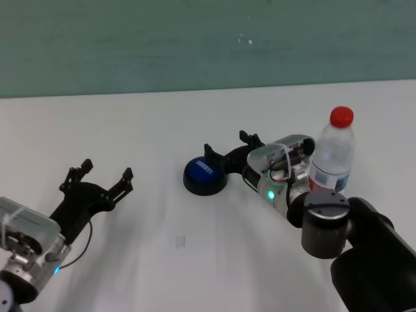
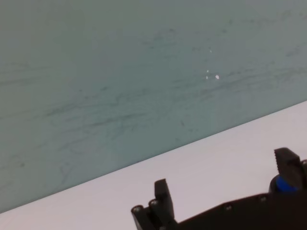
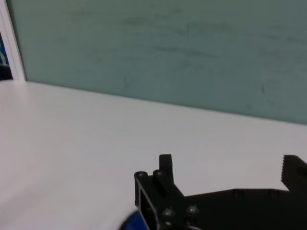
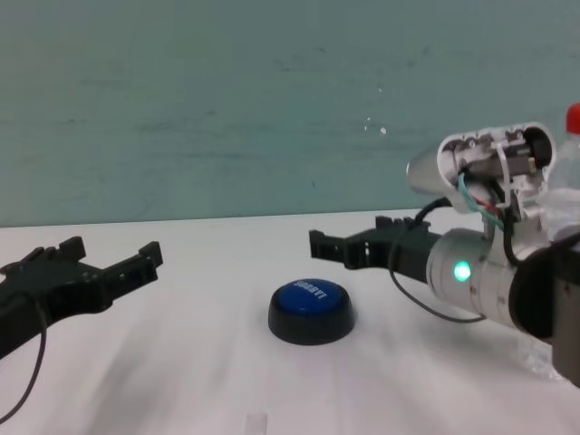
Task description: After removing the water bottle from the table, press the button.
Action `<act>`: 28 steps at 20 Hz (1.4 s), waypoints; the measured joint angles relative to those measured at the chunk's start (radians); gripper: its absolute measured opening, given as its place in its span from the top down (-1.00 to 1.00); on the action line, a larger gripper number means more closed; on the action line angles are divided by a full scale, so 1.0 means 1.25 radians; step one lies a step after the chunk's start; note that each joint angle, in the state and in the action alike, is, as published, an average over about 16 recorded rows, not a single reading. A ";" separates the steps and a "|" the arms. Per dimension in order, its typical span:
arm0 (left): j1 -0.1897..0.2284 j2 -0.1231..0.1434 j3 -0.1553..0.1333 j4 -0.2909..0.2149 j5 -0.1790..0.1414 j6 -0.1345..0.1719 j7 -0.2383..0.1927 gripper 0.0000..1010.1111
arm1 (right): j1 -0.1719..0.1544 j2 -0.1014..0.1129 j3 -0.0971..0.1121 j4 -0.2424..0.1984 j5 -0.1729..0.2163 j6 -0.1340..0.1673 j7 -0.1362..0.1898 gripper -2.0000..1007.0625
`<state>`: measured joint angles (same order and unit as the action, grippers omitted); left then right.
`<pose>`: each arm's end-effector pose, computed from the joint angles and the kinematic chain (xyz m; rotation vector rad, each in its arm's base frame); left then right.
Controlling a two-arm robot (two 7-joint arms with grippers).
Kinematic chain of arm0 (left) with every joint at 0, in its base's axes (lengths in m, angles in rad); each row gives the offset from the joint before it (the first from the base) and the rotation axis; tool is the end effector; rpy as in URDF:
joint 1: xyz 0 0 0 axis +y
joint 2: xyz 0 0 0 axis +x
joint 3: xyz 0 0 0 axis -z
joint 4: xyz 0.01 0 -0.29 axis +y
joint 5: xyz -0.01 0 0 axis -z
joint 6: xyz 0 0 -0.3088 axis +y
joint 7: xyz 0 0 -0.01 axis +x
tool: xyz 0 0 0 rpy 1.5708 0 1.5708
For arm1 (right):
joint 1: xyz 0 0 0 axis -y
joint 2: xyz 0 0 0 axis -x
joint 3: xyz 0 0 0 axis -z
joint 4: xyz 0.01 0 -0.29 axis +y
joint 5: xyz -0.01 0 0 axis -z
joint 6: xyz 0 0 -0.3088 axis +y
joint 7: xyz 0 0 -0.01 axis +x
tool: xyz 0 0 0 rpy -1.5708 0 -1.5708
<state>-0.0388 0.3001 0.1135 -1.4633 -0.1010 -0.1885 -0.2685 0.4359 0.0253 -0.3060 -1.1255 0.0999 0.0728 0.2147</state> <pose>0.3363 0.0631 -0.3155 0.1035 -0.2100 1.1919 0.4387 0.0773 -0.2800 -0.1168 0.0389 -1.0917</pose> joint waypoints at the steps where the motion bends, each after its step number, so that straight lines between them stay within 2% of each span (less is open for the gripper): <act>1: 0.000 0.000 0.000 0.000 0.000 0.000 0.000 -0.99 | -0.002 0.000 0.000 -0.008 0.001 0.000 0.000 -0.99; 7: 0.000 0.000 0.000 0.000 0.000 0.000 0.000 -0.99 | -0.027 0.006 -0.005 -0.064 0.008 0.004 0.001 -0.99; 12: 0.000 0.000 0.000 0.000 0.000 0.000 0.000 -0.99 | -0.063 0.016 -0.008 -0.124 0.013 0.015 -0.001 -0.99; 18: 0.000 0.000 0.000 0.000 0.000 0.000 0.000 -0.99 | -0.119 0.033 -0.008 -0.205 0.017 0.032 -0.008 -0.99; 28: 0.000 0.000 0.000 0.000 0.000 0.000 0.000 -0.99 | -0.233 0.060 -0.003 -0.340 0.018 0.056 -0.025 -0.99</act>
<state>-0.0388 0.3002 0.1135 -1.4633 -0.1010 -0.1886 -0.2685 0.1441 0.1008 -0.3103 -1.5505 0.1224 0.1424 0.1830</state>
